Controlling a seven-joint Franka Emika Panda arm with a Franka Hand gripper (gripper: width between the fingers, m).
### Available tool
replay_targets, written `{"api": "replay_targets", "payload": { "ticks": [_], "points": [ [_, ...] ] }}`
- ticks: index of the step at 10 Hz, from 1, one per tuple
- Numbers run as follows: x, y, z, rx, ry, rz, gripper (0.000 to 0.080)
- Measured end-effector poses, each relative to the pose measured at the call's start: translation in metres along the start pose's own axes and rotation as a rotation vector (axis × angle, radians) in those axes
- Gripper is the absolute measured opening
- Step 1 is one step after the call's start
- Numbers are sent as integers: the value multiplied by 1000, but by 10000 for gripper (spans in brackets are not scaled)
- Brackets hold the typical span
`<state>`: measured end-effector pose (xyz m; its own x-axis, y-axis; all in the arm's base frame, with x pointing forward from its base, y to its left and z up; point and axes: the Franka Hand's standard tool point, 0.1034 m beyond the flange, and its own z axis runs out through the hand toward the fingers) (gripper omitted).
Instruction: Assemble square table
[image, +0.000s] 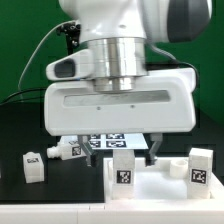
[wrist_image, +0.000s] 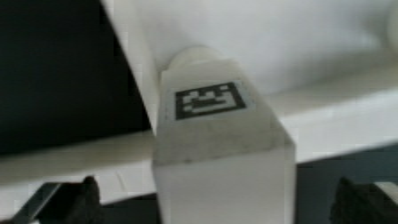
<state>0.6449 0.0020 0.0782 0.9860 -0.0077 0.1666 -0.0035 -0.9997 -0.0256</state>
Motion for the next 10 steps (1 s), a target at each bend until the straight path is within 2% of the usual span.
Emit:
{"api": "replay_targets", "payload": {
  "ticks": [1,2,3,4,5,7,10],
  "points": [
    [0,1,0,5,1,69,649],
    [0,2,0,4,1,69,553],
    [0,1,0,5,1,71,376],
    [0,2,0,5,1,155,376],
    [0,4,1,3,0,227,285],
    [-1,7,1,-4,1,461,285],
    [-6,11,0,-23,-21,956,285]
  ]
}}
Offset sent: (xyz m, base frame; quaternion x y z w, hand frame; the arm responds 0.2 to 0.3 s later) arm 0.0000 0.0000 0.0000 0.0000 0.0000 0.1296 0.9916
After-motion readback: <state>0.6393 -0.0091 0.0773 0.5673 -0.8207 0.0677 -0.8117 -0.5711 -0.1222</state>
